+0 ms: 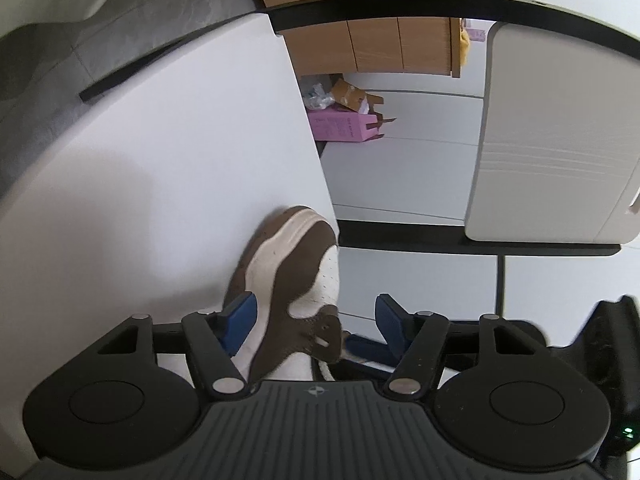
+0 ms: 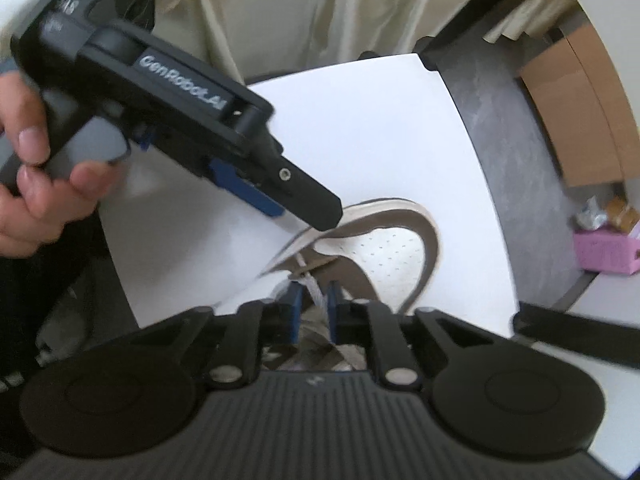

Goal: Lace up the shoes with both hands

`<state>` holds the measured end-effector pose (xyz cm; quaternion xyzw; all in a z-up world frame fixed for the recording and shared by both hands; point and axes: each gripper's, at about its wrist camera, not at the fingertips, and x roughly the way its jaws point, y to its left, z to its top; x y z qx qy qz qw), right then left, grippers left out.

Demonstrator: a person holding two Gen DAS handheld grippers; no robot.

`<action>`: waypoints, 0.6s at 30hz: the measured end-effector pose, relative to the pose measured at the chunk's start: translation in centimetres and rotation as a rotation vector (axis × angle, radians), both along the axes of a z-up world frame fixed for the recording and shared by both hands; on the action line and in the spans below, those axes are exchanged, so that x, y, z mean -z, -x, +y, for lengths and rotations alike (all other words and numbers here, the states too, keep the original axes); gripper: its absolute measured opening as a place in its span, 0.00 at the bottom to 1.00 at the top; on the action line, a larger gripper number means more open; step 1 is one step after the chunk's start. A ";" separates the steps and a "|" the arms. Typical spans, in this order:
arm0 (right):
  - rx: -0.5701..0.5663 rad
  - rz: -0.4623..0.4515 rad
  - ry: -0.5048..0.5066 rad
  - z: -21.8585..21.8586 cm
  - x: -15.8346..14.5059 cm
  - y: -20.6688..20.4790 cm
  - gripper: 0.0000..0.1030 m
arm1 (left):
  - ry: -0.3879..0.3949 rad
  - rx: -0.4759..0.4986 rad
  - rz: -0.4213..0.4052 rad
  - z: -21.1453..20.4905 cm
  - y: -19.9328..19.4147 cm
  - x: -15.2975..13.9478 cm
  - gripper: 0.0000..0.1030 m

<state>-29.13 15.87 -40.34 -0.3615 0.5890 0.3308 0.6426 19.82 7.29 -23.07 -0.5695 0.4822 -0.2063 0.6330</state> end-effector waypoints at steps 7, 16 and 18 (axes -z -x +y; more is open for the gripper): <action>0.078 -0.061 -0.140 2.2 3.1 8.3 0.03 | 0.010 -0.012 0.002 -0.4 0.5 -0.1 0.61; 0.248 -0.190 -0.342 -2.7 2.7 14.5 0.04 | 0.000 -0.030 0.000 -0.7 1.1 -0.2 0.59; 0.313 -0.218 -0.407 -3.8 2.7 17.0 0.05 | -0.008 -0.035 -0.006 -0.8 1.3 -0.4 0.59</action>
